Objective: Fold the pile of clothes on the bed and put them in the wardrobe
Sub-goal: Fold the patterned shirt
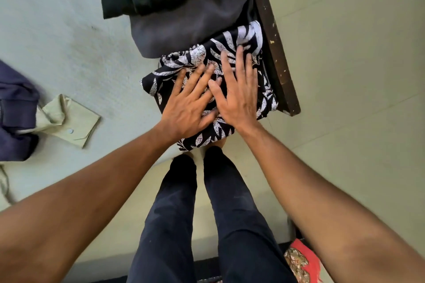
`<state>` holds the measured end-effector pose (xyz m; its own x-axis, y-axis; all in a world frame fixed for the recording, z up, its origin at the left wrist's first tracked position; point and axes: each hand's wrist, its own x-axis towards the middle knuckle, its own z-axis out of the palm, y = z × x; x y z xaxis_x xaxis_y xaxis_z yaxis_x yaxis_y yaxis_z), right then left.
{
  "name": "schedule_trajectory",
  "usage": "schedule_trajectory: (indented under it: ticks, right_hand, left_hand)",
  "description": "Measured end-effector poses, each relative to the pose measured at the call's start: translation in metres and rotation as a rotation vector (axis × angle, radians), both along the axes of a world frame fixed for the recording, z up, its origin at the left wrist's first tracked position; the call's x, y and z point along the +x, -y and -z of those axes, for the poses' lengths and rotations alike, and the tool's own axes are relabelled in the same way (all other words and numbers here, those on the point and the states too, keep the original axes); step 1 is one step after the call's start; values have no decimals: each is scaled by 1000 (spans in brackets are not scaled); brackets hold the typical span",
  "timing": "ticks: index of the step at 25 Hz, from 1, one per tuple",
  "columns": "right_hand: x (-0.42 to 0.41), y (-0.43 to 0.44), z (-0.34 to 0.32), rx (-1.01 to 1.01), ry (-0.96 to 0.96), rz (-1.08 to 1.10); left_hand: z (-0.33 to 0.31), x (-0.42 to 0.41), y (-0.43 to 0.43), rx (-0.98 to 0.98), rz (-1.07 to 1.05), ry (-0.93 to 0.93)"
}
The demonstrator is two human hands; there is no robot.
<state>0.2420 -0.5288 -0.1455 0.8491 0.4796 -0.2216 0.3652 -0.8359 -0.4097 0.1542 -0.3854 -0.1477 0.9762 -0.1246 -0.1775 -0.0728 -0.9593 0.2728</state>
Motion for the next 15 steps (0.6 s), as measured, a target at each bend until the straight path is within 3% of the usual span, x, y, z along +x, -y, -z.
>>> schedule_trajectory:
  ticks: [4, 10, 15]
  right_hand:
    - [9, 0, -10, -90, -123, -58]
    - [7, -44, -85, 111, -343, 165]
    - [-43, -181, -115, 193, -802, 178]
  left_hand:
    - [-20, -26, -4, -95, -199, -66]
    - [-64, -82, -72, -310, -663, -76]
    - [-106, -179, -202, -297, -1044, 107]
